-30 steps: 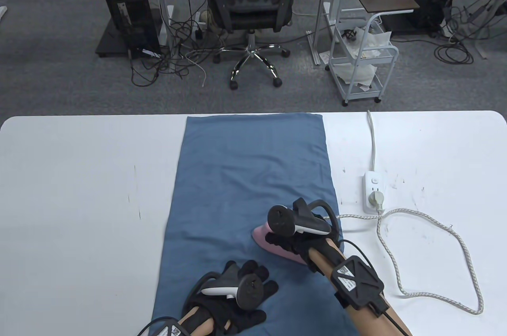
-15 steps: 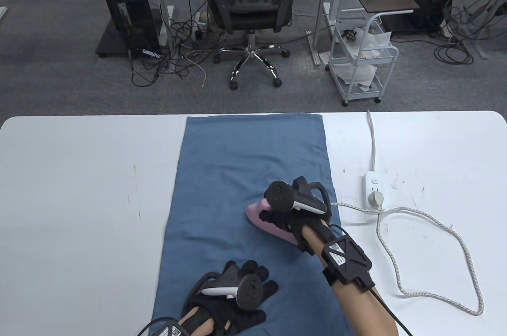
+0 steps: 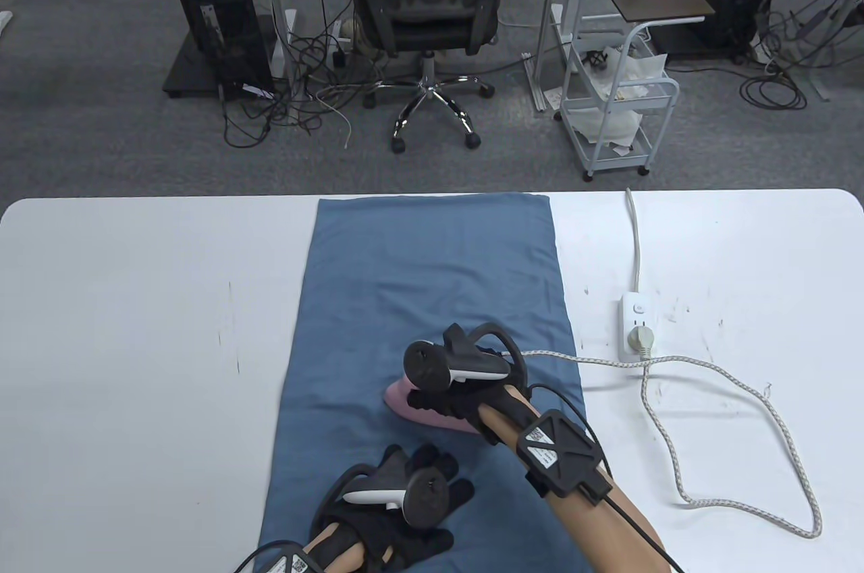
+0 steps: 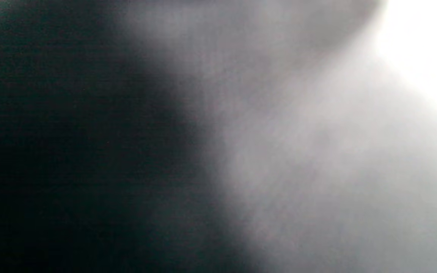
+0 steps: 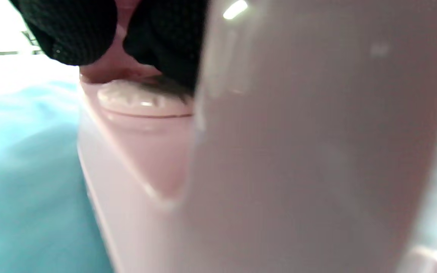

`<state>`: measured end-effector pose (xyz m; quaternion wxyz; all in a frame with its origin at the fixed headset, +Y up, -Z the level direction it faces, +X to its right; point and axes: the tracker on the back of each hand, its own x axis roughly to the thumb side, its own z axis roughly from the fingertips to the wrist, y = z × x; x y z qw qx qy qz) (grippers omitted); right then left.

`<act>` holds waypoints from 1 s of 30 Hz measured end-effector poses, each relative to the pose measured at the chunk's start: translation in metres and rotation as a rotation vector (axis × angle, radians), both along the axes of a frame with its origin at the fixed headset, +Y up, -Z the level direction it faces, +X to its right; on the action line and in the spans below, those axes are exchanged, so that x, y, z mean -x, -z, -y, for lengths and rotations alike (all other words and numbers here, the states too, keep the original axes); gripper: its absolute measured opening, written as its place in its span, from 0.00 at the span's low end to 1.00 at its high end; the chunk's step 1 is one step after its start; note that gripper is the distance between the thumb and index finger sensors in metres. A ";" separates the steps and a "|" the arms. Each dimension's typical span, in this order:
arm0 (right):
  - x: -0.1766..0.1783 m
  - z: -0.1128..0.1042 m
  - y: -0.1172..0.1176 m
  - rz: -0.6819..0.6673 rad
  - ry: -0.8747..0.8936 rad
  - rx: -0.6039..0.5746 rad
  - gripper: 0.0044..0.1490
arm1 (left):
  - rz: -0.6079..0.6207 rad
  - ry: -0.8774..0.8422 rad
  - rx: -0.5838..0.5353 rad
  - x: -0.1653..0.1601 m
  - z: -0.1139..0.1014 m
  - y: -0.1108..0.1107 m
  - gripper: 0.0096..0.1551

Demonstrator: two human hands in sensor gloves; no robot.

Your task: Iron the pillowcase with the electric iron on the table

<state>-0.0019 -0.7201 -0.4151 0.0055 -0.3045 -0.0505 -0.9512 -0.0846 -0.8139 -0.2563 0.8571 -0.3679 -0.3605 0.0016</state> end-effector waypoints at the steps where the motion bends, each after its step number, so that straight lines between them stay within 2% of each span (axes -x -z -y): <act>1: 0.001 0.000 0.014 0.054 0.001 -0.013 0.41 | 0.000 0.000 0.000 0.000 0.000 0.000 0.44; 4: 0.000 0.001 0.037 0.157 0.016 -0.032 0.41 | 0.000 0.001 -0.001 0.000 0.000 0.000 0.44; 7: -0.001 0.000 0.042 0.173 0.036 0.003 0.41 | 0.000 0.001 -0.001 0.000 0.000 0.000 0.44; 9: 0.000 -0.004 0.032 0.116 0.050 -0.002 0.41 | 0.000 0.002 -0.001 0.000 0.000 0.000 0.44; 10: 0.002 -0.007 0.022 0.059 0.068 -0.023 0.41 | 0.000 0.001 -0.001 0.000 0.000 0.000 0.44; 15: 0.015 -0.012 -0.021 -0.168 0.072 0.015 0.41 | 0.000 0.002 -0.002 0.000 0.000 0.000 0.44; 17: 0.021 -0.011 -0.030 -0.224 0.035 -0.001 0.41 | 0.000 0.003 -0.003 0.000 0.000 0.000 0.44; 20: 0.033 -0.004 -0.032 -0.247 -0.001 0.029 0.41 | 0.000 0.004 -0.004 0.000 0.000 0.000 0.44; 23: 0.043 -0.001 -0.022 -0.239 0.001 0.018 0.41 | 0.000 0.003 -0.005 0.000 0.000 0.000 0.44; 27: 0.050 0.000 0.016 -0.040 -0.010 0.001 0.41 | 0.000 0.003 -0.003 0.000 -0.001 0.000 0.44; 30: 0.049 0.000 0.040 0.048 -0.011 -0.030 0.41 | 0.001 0.003 -0.003 0.000 -0.001 0.000 0.44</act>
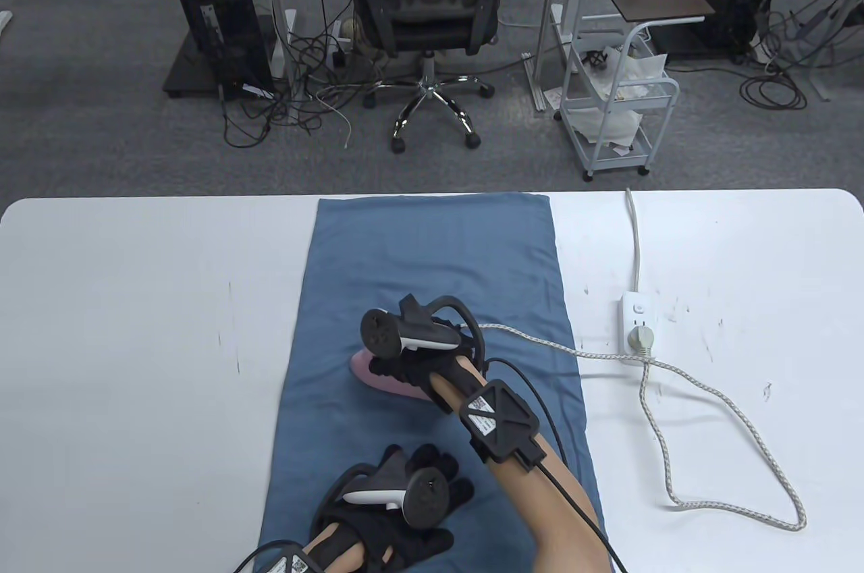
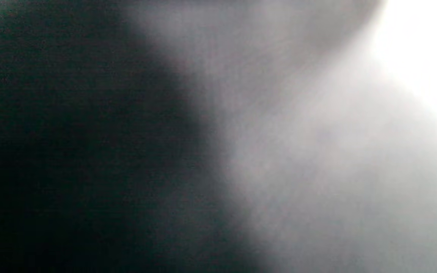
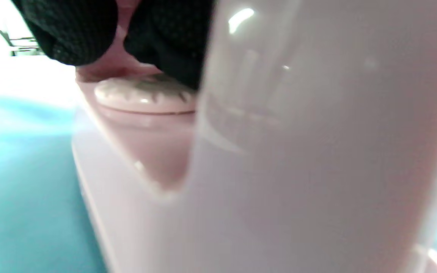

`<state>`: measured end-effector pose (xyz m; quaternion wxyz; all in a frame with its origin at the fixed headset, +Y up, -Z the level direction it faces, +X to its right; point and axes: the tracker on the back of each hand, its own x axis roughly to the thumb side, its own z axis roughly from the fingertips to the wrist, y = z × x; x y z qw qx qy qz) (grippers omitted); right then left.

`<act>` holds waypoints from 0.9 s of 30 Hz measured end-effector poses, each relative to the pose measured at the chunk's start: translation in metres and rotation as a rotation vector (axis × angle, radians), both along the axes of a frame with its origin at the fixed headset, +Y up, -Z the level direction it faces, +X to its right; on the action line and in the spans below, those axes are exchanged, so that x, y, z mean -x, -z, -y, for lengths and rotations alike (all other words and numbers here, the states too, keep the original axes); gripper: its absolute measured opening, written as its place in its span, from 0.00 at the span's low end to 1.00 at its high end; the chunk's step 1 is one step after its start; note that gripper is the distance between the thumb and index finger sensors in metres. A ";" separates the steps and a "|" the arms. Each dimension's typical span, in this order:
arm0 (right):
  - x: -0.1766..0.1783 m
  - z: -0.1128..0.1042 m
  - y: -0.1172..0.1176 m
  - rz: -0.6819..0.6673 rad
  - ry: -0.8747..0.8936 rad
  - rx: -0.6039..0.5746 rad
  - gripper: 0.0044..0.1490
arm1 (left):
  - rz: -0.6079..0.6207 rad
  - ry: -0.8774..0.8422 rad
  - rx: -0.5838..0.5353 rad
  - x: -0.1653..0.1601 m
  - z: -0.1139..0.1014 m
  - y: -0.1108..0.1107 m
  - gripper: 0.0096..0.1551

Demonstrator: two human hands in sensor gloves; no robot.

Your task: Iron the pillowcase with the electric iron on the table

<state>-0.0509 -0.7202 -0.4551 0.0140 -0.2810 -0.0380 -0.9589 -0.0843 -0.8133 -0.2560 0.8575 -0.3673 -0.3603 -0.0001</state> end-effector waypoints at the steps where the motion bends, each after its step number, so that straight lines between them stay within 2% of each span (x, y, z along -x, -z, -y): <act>1: -0.001 0.000 0.004 0.016 0.010 0.010 0.41 | 0.000 0.000 -0.001 0.000 0.000 0.000 0.44; 4: -0.002 -0.002 0.003 -0.007 0.053 0.051 0.40 | 0.000 0.000 0.000 0.000 0.000 0.000 0.44; 6: -0.002 -0.006 -0.009 -0.071 0.071 0.033 0.40 | 0.000 0.001 -0.001 0.000 0.000 0.000 0.44; 8: 0.000 -0.008 -0.025 -0.159 0.114 0.064 0.40 | 0.000 0.001 -0.001 0.000 0.000 0.000 0.44; 12: 0.012 -0.009 -0.061 -0.329 0.048 0.065 0.40 | 0.000 0.001 -0.001 0.000 0.000 0.000 0.44; 16: 0.027 -0.001 -0.072 -0.388 0.004 0.078 0.40 | 0.000 0.002 -0.002 0.000 0.000 0.000 0.44; 19: 0.037 0.000 -0.060 -0.337 -0.001 0.024 0.41 | 0.001 0.003 0.000 0.000 0.001 0.000 0.44; 25: 0.046 0.000 -0.006 -0.033 -0.008 0.005 0.42 | 0.001 0.001 0.000 0.000 0.001 0.000 0.44; 27: 0.042 0.000 0.002 0.022 0.000 0.017 0.41 | 0.001 0.002 -0.001 0.000 0.001 0.000 0.44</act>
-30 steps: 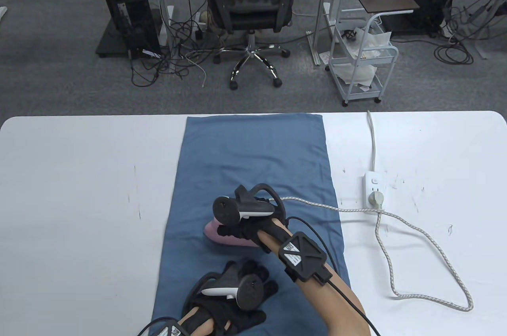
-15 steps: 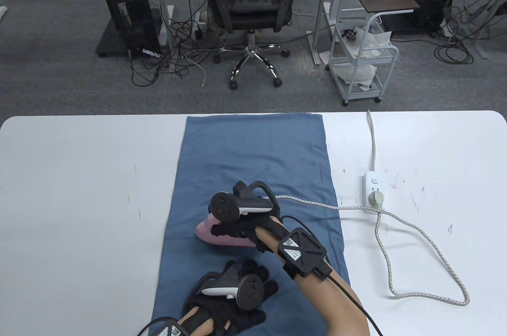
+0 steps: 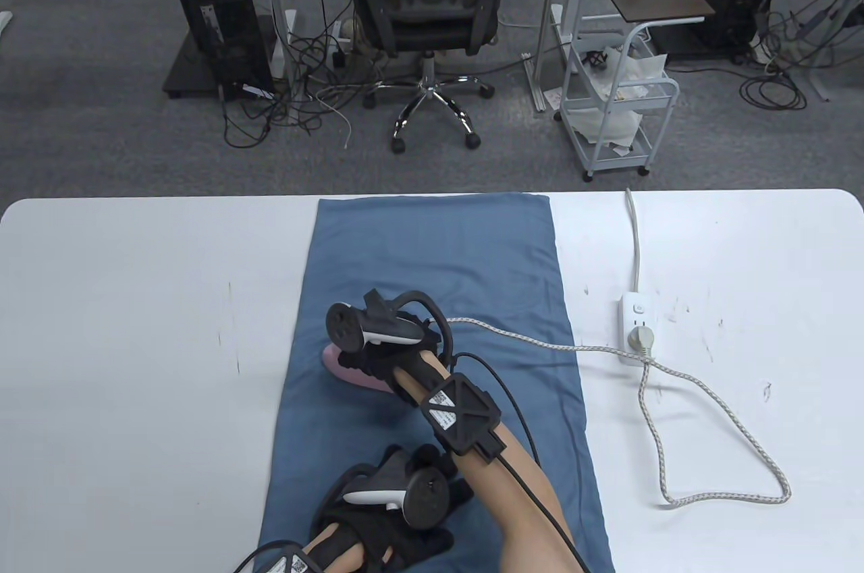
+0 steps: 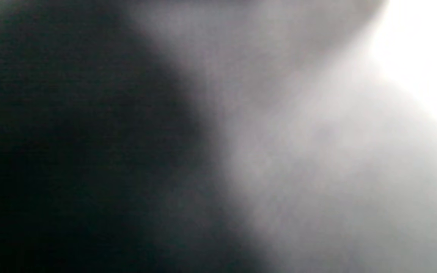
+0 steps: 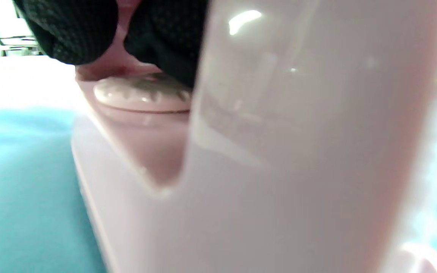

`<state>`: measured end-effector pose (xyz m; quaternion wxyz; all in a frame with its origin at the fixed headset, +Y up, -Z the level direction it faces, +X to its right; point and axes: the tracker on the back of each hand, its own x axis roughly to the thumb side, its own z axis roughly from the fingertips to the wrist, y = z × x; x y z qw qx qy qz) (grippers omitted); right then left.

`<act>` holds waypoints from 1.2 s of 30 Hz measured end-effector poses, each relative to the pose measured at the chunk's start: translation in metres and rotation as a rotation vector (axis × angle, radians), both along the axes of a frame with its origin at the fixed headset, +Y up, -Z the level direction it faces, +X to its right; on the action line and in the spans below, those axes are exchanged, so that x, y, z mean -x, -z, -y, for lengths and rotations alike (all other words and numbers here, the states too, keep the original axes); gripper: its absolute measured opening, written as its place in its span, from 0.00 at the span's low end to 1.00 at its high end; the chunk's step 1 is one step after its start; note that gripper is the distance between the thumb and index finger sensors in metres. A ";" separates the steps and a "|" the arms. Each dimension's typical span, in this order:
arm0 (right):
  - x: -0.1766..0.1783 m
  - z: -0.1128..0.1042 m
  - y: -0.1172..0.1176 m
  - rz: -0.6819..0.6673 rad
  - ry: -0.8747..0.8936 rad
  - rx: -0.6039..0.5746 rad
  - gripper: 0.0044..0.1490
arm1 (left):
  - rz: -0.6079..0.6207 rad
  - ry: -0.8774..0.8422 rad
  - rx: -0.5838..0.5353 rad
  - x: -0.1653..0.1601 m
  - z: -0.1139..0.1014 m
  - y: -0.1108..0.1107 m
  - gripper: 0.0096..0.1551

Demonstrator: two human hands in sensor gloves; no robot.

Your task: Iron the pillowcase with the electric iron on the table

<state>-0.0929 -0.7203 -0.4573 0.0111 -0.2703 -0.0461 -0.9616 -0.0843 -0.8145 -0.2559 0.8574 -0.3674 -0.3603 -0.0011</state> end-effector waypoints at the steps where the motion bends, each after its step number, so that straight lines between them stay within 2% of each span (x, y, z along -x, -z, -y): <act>1: -0.003 -0.001 0.001 -0.003 0.011 0.012 0.41 | 0.000 0.000 0.000 0.000 0.000 0.000 0.44; 5: -0.024 -0.007 -0.006 -0.017 0.032 0.001 0.41 | 0.000 0.000 0.000 0.000 0.000 0.000 0.44; 9: -0.070 -0.027 -0.020 0.021 0.117 -0.005 0.41 | 0.000 0.002 -0.003 0.000 0.000 0.000 0.44; 14: -0.133 -0.042 -0.046 0.098 0.085 -0.026 0.41 | 0.000 0.003 -0.004 0.000 0.000 0.000 0.44; 18: -0.174 -0.026 -0.076 0.136 0.089 0.007 0.41 | 0.001 0.005 -0.005 0.000 0.000 0.000 0.44; 24: -0.192 -0.004 -0.103 0.113 0.027 0.032 0.41 | 0.001 0.006 -0.006 0.000 0.000 0.000 0.44; 28: -0.199 -0.001 -0.101 0.133 -0.005 -0.012 0.42 | 0.001 0.005 -0.005 0.000 0.000 0.000 0.44; 31: -0.215 0.000 -0.084 0.213 -0.005 -0.064 0.42 | 0.001 0.005 -0.004 0.000 0.001 0.000 0.44; 33: -0.230 0.000 -0.066 0.316 -0.031 -0.090 0.42 | 0.001 0.005 -0.004 0.000 0.000 0.000 0.44; 36: -0.247 0.000 -0.047 0.440 -0.043 -0.083 0.43 | 0.001 0.005 -0.004 0.000 0.000 0.000 0.44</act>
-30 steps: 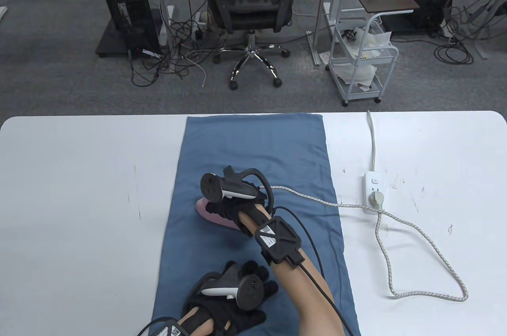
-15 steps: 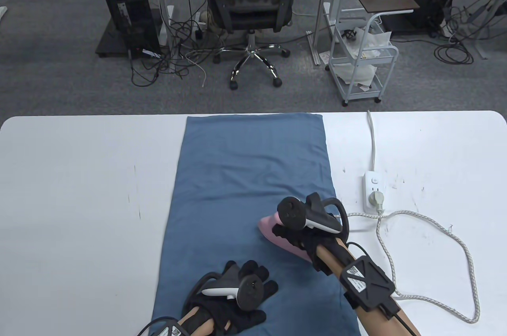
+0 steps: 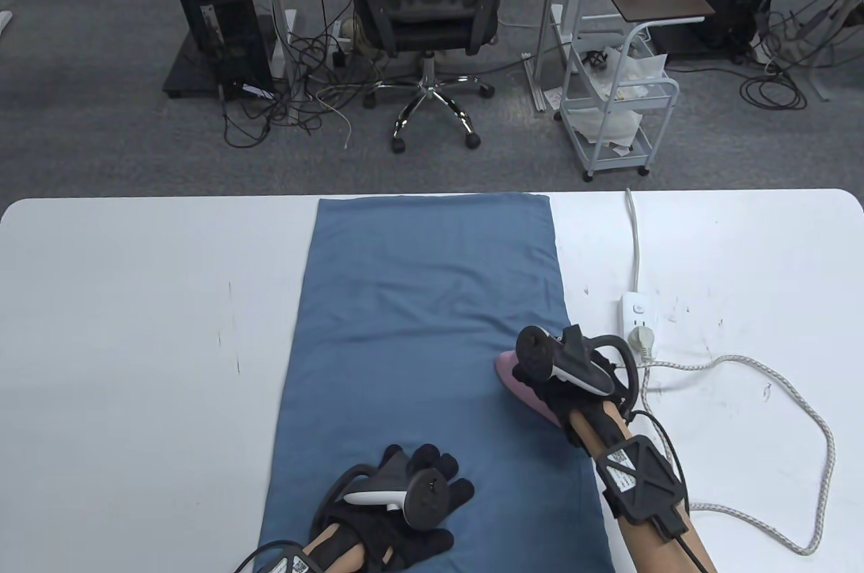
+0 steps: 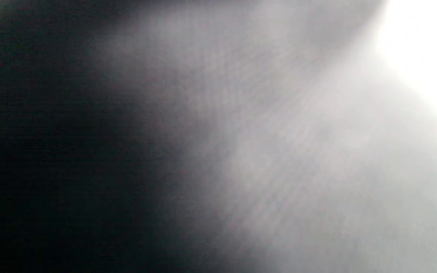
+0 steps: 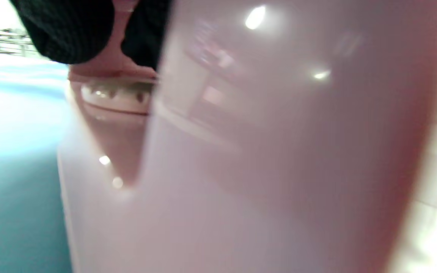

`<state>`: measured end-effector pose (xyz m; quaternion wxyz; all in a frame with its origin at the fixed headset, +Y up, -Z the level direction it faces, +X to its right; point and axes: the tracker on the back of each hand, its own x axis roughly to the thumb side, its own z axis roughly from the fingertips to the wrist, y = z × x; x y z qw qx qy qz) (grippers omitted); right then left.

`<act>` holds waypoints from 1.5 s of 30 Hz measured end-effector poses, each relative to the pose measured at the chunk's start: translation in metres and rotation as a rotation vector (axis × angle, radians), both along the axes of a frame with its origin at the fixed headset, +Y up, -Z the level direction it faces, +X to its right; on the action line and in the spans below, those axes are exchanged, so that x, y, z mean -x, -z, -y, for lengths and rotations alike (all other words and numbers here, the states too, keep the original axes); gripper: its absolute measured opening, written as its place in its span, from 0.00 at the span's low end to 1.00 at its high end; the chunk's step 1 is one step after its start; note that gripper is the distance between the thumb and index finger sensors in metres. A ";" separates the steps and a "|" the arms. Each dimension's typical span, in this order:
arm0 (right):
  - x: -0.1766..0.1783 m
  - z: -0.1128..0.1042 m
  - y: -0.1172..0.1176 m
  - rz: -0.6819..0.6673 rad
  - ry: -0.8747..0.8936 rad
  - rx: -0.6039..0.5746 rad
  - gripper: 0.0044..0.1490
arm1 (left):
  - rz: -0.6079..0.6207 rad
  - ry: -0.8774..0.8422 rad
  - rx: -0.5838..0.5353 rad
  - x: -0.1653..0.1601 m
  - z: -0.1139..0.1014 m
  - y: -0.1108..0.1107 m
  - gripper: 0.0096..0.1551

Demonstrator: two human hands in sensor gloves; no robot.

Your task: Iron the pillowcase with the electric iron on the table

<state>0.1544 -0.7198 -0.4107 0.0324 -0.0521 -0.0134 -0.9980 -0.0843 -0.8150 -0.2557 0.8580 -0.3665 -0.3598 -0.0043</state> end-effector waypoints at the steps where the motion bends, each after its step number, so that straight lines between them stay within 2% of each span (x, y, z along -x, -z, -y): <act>1: -0.004 0.000 0.004 0.029 0.001 0.006 0.43 | 0.000 0.000 0.000 0.000 0.000 0.000 0.44; 5: -0.013 0.000 0.010 0.086 0.022 0.017 0.43 | 0.000 0.000 0.000 0.000 0.000 0.000 0.44; 8: -0.020 -0.002 0.007 0.071 0.127 0.034 0.42 | 0.000 0.001 -0.001 0.000 0.000 0.000 0.44; 12: -0.033 -0.017 -0.010 0.026 0.361 -0.015 0.42 | -0.001 -0.004 0.004 0.000 0.000 0.000 0.44; 17: -0.042 -0.044 -0.031 -0.078 0.489 -0.078 0.41 | -0.001 -0.006 0.003 0.000 0.000 0.000 0.44; 21: -0.048 -0.056 -0.039 -0.105 0.501 -0.120 0.41 | -0.005 -0.014 -0.021 -0.001 -0.003 0.000 0.44; 23: -0.051 -0.060 -0.041 -0.117 0.495 -0.128 0.41 | -0.014 -0.040 -0.092 -0.002 -0.011 0.000 0.45; 26: -0.054 -0.064 -0.043 -0.128 0.492 -0.136 0.41 | -0.033 -0.093 -0.139 -0.007 -0.031 0.010 0.45; 29: -0.055 -0.064 -0.043 -0.134 0.478 -0.132 0.41 | -0.082 -0.098 -0.158 -0.013 -0.038 0.026 0.44; 33: -0.054 -0.064 -0.043 -0.144 0.468 -0.139 0.41 | -0.143 -0.019 -0.148 -0.022 -0.029 0.056 0.43; 36: -0.053 -0.063 -0.043 -0.154 0.473 -0.177 0.41 | -0.178 0.033 -0.116 -0.024 -0.014 0.066 0.42; 39: -0.053 -0.062 -0.042 -0.162 0.457 -0.181 0.41 | -0.159 0.034 -0.114 -0.022 -0.008 0.063 0.43; 45: -0.044 -0.058 -0.042 -0.182 0.432 -0.154 0.41 | -0.155 0.001 -0.023 -0.014 -0.002 0.044 0.43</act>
